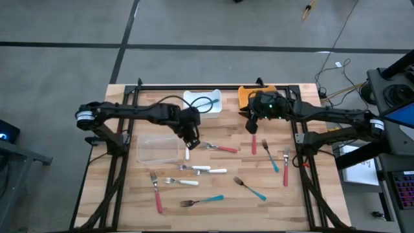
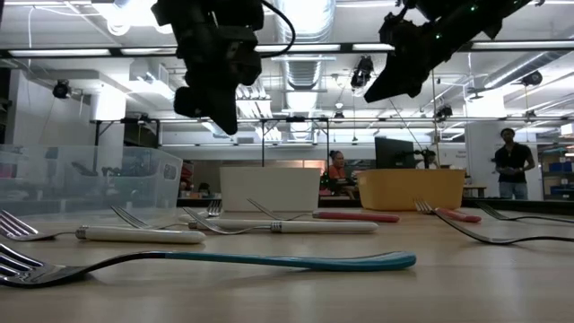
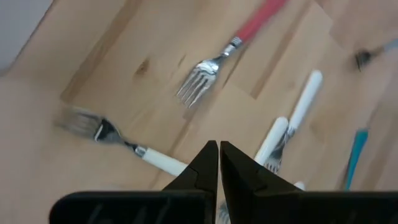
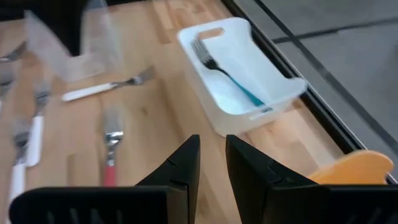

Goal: Sort silverware by color (type)
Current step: Put the white fork into the transparent bin

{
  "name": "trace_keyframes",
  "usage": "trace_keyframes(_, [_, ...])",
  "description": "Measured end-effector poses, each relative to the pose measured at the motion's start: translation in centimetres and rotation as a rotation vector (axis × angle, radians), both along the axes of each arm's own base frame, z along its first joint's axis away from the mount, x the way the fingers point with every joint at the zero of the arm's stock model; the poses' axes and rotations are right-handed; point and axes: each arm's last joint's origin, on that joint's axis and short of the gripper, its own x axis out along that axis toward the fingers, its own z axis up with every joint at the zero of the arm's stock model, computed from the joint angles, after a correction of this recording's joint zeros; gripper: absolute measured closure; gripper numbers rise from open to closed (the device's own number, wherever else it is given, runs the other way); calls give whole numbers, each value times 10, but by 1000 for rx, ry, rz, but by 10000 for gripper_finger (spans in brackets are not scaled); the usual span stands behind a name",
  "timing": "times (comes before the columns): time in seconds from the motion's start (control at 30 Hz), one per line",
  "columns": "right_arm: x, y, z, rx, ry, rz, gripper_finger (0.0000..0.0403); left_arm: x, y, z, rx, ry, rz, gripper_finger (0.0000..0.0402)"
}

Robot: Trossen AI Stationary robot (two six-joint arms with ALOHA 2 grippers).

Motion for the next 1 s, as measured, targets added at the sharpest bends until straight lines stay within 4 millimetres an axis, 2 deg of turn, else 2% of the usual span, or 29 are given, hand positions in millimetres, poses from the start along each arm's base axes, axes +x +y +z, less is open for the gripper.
trace_keyframes(0.27, [-7, 23, 4, -61, -18, 123, 335, 7, -20, -11, -61, 49, 131, 402])
trace_keyframes(0.57, [-16, 26, 10, -115, -39, 148, 335, 19, -23, -38, -93, 125, 210, 402])
trace_keyframes(0.73, [-18, 26, 8, -137, -27, 161, 335, 22, -23, -45, -121, 160, 270, 402])
trace_keyframes(0.87, [-18, 26, 7, -159, -18, 173, 335, 36, -23, -44, -122, 174, 277, 402])
trace_keyframes(1.0, [-19, 26, 5, -176, -9, 184, 335, 55, -24, -37, -88, 208, 197, 402])
